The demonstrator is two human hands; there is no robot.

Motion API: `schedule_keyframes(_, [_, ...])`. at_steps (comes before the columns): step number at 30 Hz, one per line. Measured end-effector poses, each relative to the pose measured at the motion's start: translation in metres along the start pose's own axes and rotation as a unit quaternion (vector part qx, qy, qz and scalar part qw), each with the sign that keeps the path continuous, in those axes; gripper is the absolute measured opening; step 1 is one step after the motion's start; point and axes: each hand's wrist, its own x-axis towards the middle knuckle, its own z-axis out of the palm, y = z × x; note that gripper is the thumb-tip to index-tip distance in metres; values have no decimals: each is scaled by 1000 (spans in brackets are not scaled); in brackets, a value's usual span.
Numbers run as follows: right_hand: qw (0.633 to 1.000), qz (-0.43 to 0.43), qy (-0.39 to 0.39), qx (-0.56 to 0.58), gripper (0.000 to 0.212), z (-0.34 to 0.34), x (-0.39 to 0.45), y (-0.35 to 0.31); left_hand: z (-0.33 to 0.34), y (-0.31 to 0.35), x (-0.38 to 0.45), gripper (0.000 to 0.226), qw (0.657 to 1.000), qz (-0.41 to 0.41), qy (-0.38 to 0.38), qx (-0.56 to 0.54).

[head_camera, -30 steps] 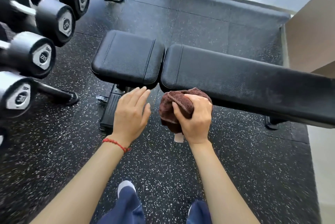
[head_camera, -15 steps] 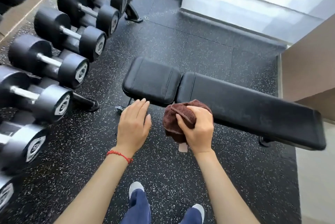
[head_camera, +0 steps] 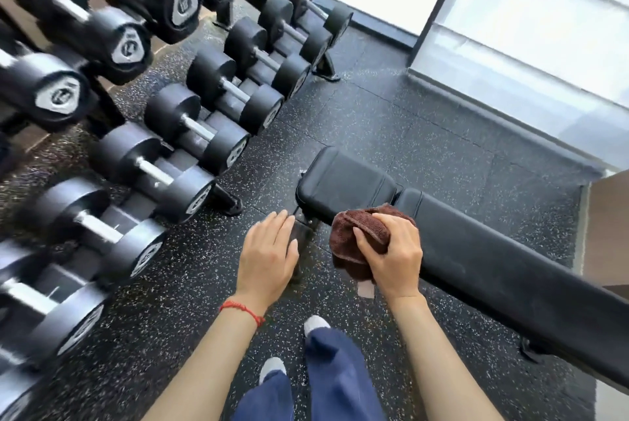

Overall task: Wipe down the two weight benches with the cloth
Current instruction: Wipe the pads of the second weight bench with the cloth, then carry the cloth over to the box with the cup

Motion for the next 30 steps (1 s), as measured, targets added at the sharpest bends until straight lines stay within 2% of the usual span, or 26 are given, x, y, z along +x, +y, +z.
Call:
schedule_keyframes(7, [992, -67, -87, 66, 36, 33, 39, -16, -22, -19, -7, 50, 991, -123, 12, 47])
schedule_keyframes(14, [962, -170, -169, 131, 36, 65, 66, -35, -29, -25, -35, 51, 955, -283, 56, 68])
schedule_keyframes(16, [961, -173, -177, 124, 35, 70, 71, -39, -30, -25, -40, 51, 949, -301, 65, 59])
schedule_keyframes(24, [900, -279, -271, 195, 35, 104, 51, -98, -37, -27, -116, 55, 885, -449, 116, 35])
schedule_keyframes(28, [866, -324, -313, 218, 35, 113, 25, -140, -42, -32, -160, 47, 847, -509, 151, 31])
schedule_keyframes(30, [847, -347, -330, 230, 33, 115, 9, -162, -46, -35, -184, 52, 831, -532, 158, 32])
